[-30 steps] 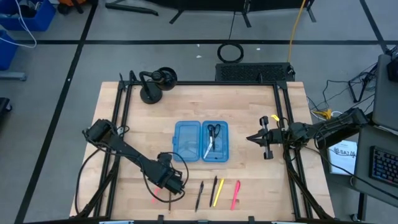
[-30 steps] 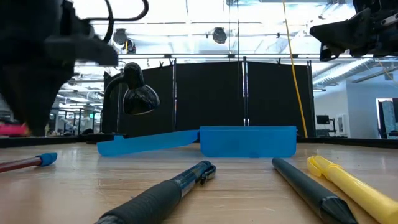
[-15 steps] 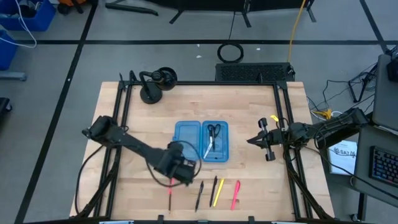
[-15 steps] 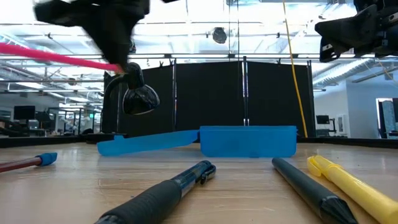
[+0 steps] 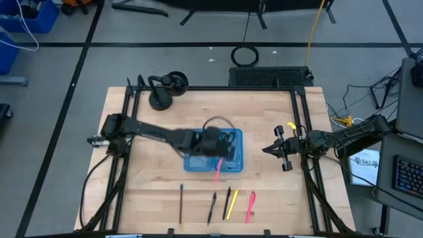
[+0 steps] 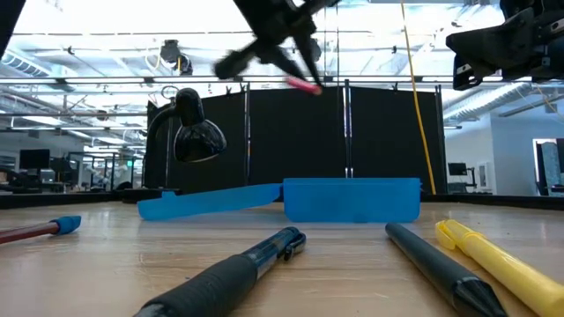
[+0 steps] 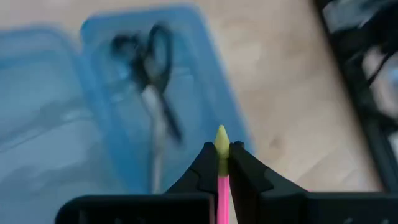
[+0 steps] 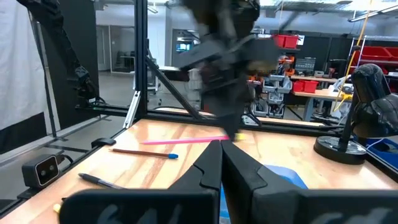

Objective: Pick & place school supplies into a supply box
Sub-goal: Put the pink pencil into the blue supply box

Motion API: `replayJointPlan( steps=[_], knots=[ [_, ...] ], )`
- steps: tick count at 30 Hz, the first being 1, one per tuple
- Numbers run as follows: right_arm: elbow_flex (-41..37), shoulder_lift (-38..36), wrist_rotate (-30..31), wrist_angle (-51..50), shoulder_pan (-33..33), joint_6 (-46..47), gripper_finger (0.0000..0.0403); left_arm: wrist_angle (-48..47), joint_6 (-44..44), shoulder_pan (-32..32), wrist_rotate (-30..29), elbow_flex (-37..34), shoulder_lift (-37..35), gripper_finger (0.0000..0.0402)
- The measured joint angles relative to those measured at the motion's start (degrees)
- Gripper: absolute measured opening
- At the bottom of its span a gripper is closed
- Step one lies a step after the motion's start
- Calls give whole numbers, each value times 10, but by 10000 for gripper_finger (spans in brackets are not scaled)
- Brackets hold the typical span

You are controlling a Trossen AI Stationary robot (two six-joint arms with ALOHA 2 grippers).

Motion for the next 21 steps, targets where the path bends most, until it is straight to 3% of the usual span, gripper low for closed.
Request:
replayJointPlan(
  steps=[10,21],
  knots=[
    [0,0,0,0,0,0,0,55,70,113,-4,-10,0,18],
    [0,0,0,-4,0,-6,0,92,77,135,30,-27,68,18]
  ],
)
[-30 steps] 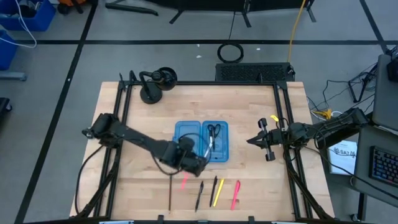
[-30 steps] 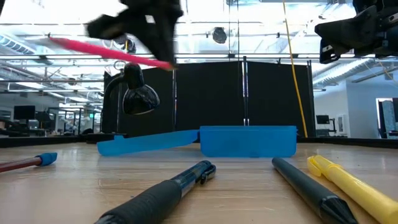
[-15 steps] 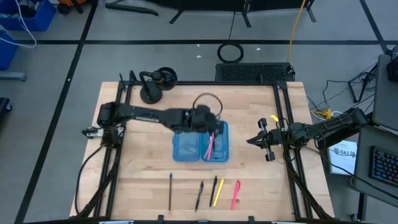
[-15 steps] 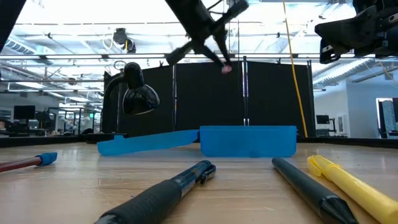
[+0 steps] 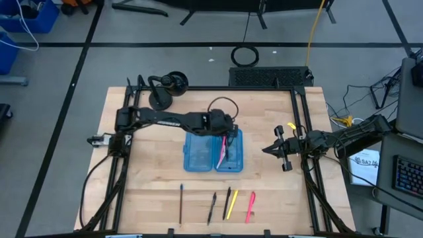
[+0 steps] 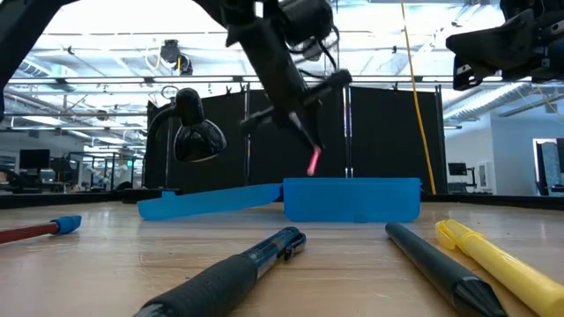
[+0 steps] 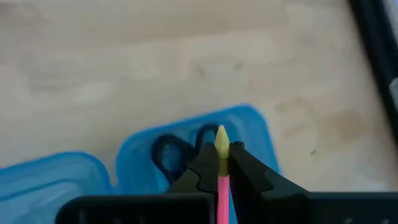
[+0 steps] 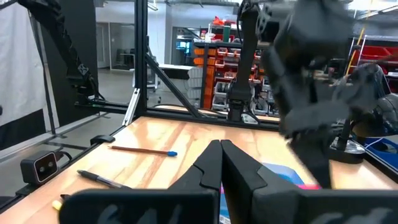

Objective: Pick & place school supplies into a supply box
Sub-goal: Put the pink pencil into the blue supply box

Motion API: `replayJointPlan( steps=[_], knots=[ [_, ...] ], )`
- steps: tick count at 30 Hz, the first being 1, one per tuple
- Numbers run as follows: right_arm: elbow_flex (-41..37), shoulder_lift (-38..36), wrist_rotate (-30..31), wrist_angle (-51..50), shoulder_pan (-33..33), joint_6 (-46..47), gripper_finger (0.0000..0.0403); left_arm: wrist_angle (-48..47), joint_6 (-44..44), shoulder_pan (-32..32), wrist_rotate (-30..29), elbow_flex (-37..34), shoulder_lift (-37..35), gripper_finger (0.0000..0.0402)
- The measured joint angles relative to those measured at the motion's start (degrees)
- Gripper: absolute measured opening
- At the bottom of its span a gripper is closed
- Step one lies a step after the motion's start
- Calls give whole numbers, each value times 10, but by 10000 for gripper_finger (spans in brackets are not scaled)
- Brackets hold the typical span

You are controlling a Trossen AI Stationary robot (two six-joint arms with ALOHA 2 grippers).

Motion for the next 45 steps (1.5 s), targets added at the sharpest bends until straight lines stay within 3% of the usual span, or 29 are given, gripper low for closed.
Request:
replayJointPlan(
  steps=[31,45],
  knots=[
    [0,0,2,5,0,-2,0,-26,4,-19,-2,0,43,18],
    [0,0,1,5,0,4,0,-17,1,-21,8,0,63,69]
  ],
)
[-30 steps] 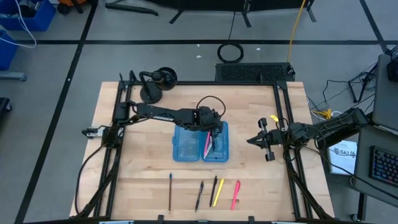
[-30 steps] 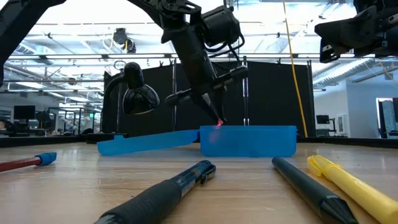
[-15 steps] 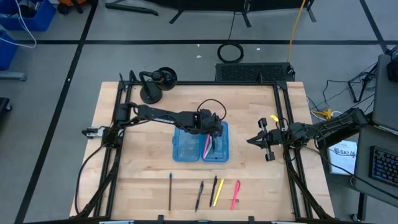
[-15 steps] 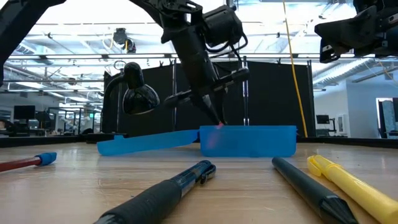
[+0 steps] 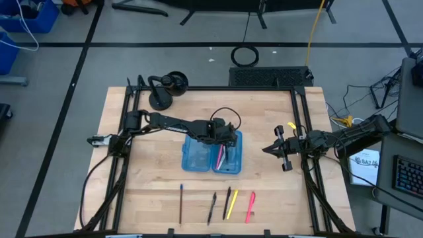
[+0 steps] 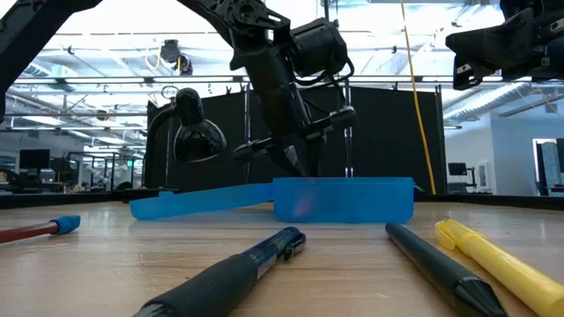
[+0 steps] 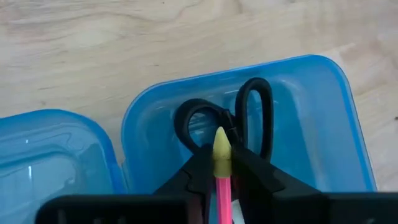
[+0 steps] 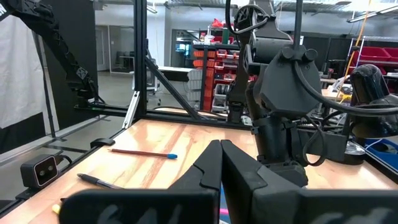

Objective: Pick & place school supplies into a supply box
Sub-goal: Put the pink pencil into the blue supply box, then put the brown pencil into the blue supply box

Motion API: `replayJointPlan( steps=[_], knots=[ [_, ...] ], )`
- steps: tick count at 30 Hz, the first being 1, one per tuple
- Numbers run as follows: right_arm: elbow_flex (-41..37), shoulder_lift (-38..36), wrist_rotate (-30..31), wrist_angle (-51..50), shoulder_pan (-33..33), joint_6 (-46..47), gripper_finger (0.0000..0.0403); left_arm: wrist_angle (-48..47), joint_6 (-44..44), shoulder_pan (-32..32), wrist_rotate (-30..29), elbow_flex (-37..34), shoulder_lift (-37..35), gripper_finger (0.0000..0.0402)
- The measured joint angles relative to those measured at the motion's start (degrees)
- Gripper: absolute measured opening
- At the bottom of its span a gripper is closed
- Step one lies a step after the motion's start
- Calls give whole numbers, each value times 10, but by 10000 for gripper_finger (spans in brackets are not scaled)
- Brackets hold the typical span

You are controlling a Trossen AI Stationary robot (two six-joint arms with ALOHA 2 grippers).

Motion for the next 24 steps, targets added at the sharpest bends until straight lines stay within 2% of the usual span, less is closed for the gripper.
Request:
replayJointPlan(
  steps=[8,15,24],
  knots=[
    [0,0,0,0,0,0,0,8,29,1,17,0,-1,116],
    [0,0,0,0,0,0,0,8,89,1,25,23,-2,153],
    [0,0,0,0,0,0,0,-38,140,7,10,67,-2,168]
  ],
)
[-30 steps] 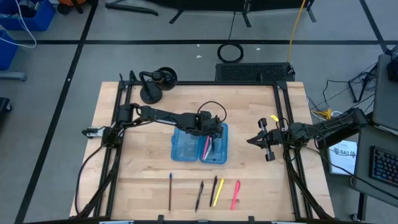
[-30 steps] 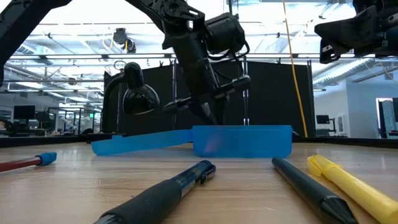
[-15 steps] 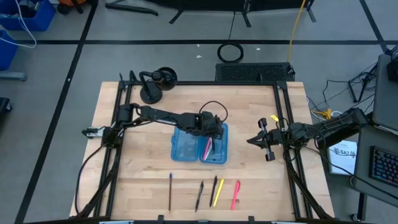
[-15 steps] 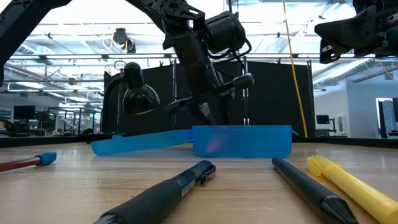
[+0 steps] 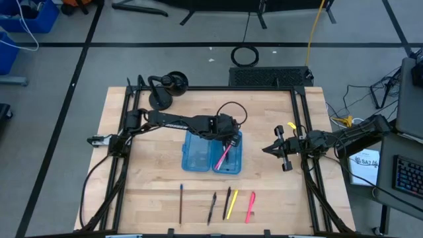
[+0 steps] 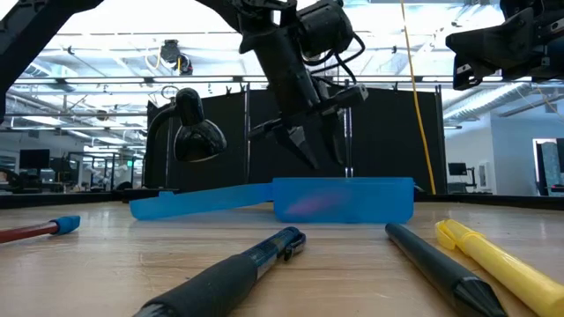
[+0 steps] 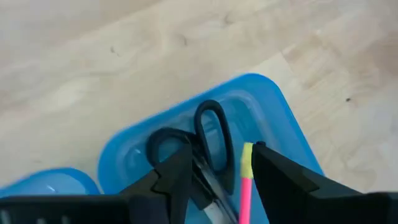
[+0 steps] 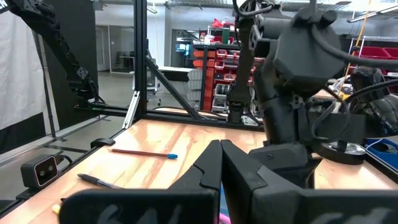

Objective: Pick & place school supplies into a supply box
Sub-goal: Put the brown pencil into the blue supply box

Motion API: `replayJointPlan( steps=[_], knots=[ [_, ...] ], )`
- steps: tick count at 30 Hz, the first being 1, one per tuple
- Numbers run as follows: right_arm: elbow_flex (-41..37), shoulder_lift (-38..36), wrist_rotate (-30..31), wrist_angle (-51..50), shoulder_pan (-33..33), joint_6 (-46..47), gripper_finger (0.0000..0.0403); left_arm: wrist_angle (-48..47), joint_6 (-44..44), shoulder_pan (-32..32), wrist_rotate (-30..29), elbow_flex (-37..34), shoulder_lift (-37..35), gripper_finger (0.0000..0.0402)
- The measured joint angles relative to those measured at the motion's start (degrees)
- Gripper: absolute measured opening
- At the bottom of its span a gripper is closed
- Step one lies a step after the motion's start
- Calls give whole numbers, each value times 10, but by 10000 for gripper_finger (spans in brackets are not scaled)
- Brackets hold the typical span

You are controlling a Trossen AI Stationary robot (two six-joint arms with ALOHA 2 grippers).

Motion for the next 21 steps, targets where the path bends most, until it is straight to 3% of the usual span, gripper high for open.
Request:
replayJointPlan(
  steps=[6,10,13,21],
  knots=[
    [0,0,0,-10,0,0,0,-129,81,-14,-10,72,-20,168],
    [0,1,0,-21,0,0,0,-302,61,-64,-83,130,-50,163],
    [0,1,0,-25,0,-1,0,-414,-30,-111,-125,149,-86,140],
    [0,4,0,-43,0,0,0,-543,-372,-275,-62,58,-116,84]
  ],
)
